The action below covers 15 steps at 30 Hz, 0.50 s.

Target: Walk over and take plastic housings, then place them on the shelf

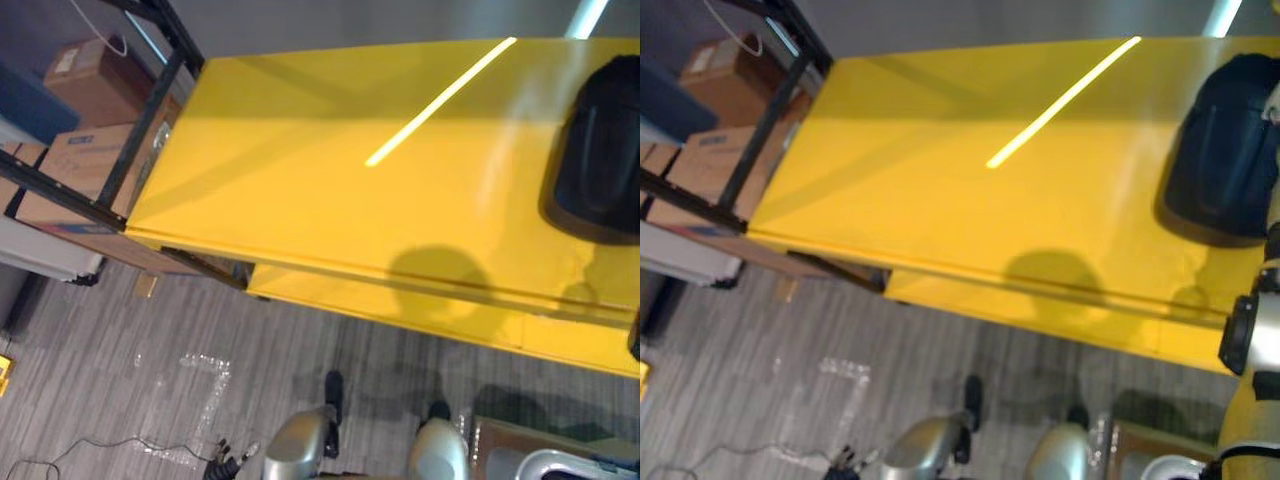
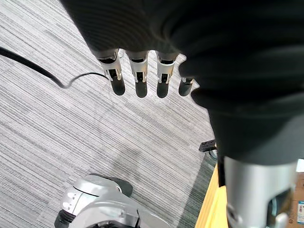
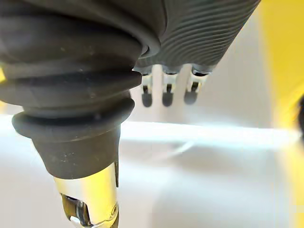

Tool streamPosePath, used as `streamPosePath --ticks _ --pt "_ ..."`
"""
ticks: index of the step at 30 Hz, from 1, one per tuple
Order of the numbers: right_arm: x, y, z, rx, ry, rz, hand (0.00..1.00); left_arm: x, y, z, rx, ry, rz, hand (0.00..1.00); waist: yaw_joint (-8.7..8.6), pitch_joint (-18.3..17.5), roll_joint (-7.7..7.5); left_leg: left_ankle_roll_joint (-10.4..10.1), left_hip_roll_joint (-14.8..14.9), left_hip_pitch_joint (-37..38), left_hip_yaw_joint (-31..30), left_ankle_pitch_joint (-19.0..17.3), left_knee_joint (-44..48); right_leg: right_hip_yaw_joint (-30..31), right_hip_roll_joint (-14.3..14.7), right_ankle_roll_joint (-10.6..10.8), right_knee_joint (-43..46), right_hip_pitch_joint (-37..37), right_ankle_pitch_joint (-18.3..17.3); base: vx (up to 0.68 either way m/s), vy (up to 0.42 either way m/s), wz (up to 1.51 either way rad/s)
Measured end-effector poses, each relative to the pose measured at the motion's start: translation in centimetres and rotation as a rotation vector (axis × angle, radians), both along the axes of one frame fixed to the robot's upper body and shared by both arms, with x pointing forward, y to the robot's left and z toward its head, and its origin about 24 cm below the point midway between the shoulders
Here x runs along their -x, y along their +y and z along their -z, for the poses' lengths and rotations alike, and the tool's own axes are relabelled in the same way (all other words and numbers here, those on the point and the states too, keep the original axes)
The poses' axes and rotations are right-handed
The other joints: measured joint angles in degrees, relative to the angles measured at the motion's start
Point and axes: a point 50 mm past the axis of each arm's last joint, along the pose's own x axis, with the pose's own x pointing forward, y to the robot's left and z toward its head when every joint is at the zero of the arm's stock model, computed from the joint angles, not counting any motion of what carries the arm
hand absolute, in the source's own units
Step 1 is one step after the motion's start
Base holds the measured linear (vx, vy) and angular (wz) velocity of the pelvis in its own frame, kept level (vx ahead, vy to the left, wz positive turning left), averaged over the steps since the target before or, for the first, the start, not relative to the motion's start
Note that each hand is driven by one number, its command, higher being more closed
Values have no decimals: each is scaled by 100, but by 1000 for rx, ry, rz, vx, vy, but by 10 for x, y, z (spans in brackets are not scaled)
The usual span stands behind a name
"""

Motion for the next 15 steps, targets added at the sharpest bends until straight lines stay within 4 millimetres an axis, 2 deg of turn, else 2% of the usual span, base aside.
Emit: streamPosePath --ticks 1,2,3,4,5,7,8,10,14,15 --pt "-2 21 5 38 -19 -84 0 -1 1 0 -3 -4 2 0 -1 -19 -29 -1 28 -6 9 -1 1 5 36 -13 -43 6 27 6 -3 -6" --pt "-3 32 10 52 -22 -128 0 -2 1 -1 -5 -5 4 0 0 -27 -65 -1 50 -12 16 -1 2 5 59 -29 -76 8 50 2 -7 -9" --pt "-6 52 23 60 -11 -207 0 -2 1 -1 -6 -4 6 0 7 -58 -144 -1 81 -15 29 -1 2 16 100 -46 -128 14 80 -2 -8 -7" --pt "-11 68 41 43 34 -274 0 -2 1 -1 -7 -2 9 0 13 -104 -228 -2 96 -10 30 -1 4 17 121 -52 -165 37 94 -1 -6 -5" --pt "-14 75 51 29 65 -303 0 -2 1 -1 -7 -3 10 0 14 -121 -262 -3 104 -2 29 -2 7 14 132 -54 -191 59 107 0 0 0" --pt "-24 99 93 -34 200 -369 0 -5 1 -1 -9 -7 14 0 29 -176 -369 -6 122 23 34 -5 14 7 165 -53 -316 136 178 0 0 0" --pt "-26 104 103 -52 235 -385 0 -6 1 -1 -10 -9 16 0 32 -179 -378 -6 124 25 34 -5 15 5 171 -59 -352 155 201 -23 24 -4" --pt "-30 121 140 -125 354 -414 0 -12 0 -2 -21 -12 34 0 63 -181 -382 -4 140 31 54 -3 15 13 208 -56 -512 213 314 -42 37 -8" --pt "-27 134 179 -249 446 -397 0 -14 2 -2 -43 0 13 0 55 -181 -382 -4 201 -25 65 7 12 35 296 -78 -706 221 460 -28 17 -7" --pt "-26 135 183 -260 454 -385 0 -14 2 -2 -44 1 12 0 53 -181 -382 -5 210 -24 66 8 11 38 308 -81 -718 227 469 0 0 0"
